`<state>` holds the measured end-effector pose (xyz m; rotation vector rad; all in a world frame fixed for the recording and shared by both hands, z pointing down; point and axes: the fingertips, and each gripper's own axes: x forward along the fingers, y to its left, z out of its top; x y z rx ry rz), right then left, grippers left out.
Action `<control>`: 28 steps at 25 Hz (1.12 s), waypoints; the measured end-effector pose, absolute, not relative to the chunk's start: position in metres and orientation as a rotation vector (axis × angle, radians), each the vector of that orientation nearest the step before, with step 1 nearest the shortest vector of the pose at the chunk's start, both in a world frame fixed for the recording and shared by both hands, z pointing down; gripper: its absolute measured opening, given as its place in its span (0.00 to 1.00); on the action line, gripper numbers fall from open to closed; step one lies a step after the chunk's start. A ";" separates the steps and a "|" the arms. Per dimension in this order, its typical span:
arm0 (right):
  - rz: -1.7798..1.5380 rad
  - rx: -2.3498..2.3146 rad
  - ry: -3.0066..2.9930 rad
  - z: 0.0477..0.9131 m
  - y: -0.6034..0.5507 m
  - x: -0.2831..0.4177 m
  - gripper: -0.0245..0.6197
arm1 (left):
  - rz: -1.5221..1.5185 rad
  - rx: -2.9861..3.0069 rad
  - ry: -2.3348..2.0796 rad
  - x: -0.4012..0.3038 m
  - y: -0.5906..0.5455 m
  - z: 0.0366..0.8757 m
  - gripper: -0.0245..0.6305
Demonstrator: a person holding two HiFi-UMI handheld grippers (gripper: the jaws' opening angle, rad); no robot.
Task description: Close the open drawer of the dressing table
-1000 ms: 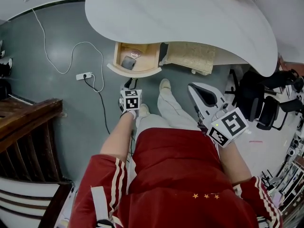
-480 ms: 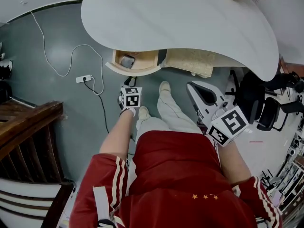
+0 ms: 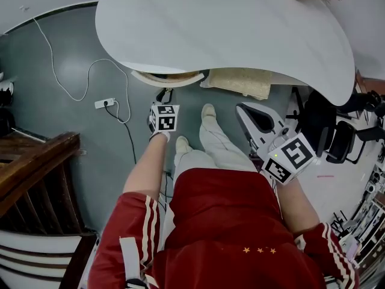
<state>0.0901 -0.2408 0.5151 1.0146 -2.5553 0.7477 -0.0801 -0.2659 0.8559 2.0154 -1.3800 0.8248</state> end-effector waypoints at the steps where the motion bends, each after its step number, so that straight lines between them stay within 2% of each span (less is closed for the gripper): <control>1: 0.745 1.015 -2.557 0.515 -0.244 0.089 0.05 | 0.823 2.019 -1.373 -0.079 -0.270 0.856 0.19; 28: 0.787 1.077 -2.519 0.532 -0.265 0.112 0.05 | 0.772 2.064 -1.444 -0.076 -0.350 0.855 0.20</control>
